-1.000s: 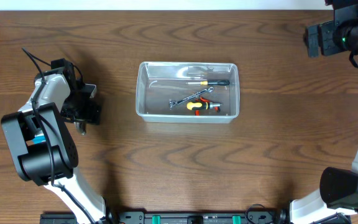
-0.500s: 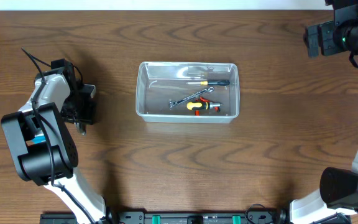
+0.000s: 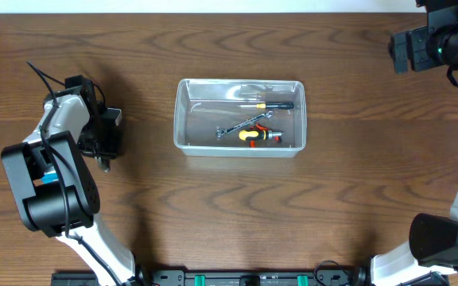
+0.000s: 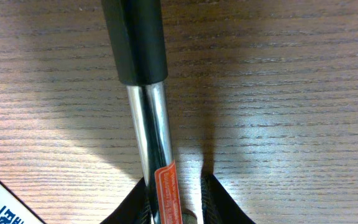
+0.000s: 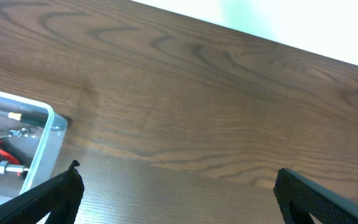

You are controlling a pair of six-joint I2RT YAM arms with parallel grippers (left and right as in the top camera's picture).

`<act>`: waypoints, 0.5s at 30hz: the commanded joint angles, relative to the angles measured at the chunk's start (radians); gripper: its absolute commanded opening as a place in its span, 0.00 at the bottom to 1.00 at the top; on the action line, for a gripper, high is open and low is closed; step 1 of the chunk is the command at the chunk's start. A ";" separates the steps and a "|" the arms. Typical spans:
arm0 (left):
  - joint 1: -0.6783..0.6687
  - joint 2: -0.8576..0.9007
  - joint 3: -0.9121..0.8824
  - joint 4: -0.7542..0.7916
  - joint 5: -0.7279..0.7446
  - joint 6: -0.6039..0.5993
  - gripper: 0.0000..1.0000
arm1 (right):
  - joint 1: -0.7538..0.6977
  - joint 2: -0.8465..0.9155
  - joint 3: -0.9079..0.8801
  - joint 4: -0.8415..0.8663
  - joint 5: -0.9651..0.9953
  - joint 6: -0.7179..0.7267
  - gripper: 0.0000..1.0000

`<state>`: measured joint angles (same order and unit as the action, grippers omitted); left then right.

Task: Pack container
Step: 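Lower the left gripper onto the red-handled tool and grasp it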

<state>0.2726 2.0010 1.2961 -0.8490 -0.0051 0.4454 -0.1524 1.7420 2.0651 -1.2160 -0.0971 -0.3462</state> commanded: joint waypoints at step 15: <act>0.002 0.017 -0.030 -0.005 0.023 0.005 0.13 | 0.002 0.006 -0.007 -0.003 0.003 0.017 0.99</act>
<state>0.2726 2.0010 1.2961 -0.8497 -0.0074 0.4454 -0.1524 1.7420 2.0651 -1.2160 -0.0971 -0.3462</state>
